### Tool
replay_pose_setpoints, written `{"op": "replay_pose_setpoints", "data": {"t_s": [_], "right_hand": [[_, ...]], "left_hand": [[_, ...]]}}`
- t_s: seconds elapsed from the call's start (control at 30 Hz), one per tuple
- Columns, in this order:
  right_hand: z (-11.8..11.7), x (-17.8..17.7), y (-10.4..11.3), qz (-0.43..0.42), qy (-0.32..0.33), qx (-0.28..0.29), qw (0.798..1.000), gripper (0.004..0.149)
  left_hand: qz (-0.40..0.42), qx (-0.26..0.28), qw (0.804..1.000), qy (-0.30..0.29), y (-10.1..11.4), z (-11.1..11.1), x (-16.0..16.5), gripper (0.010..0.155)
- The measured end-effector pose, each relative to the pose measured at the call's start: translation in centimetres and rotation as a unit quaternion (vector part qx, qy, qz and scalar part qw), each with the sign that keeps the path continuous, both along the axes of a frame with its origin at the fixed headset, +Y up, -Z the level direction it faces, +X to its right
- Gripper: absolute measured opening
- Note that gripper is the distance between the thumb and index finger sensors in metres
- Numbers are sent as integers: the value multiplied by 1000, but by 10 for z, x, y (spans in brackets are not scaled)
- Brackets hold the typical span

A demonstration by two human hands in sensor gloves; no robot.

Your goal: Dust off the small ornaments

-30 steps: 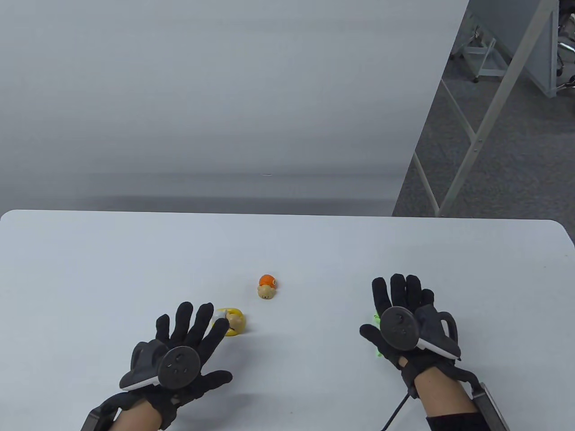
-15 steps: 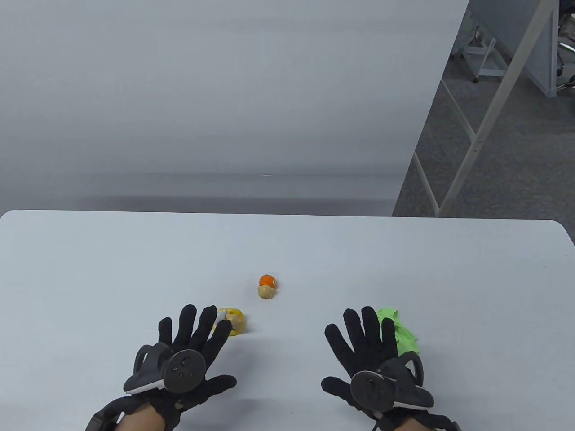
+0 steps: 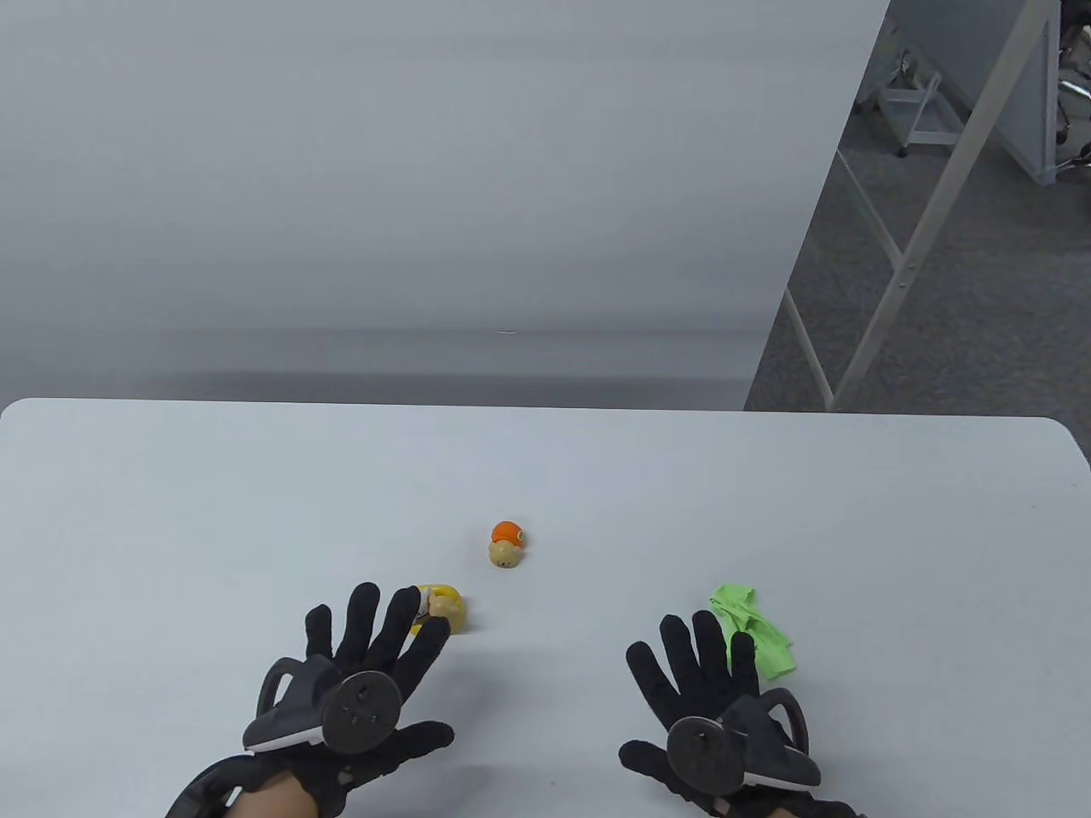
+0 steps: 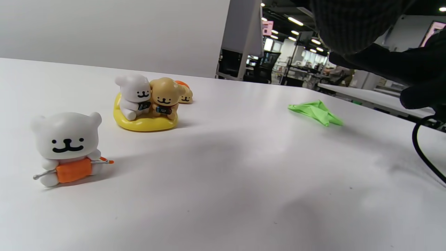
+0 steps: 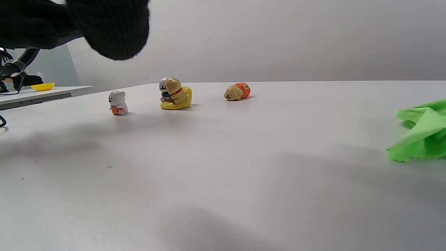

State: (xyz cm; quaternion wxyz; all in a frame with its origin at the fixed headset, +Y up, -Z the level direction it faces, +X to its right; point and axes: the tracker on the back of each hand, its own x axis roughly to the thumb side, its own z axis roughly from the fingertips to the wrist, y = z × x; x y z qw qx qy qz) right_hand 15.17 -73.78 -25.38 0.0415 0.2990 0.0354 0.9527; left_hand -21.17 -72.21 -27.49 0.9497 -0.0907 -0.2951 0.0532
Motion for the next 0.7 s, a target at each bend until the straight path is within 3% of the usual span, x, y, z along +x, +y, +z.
{"op": "replay_pose_setpoints", "data": {"t_s": [0.7], "right_hand": [[-2,-2,-4,-5,0,-9,1000,94]], "left_hand": [[-1,-21,1000,16,-3,-3,-7,99]]}}
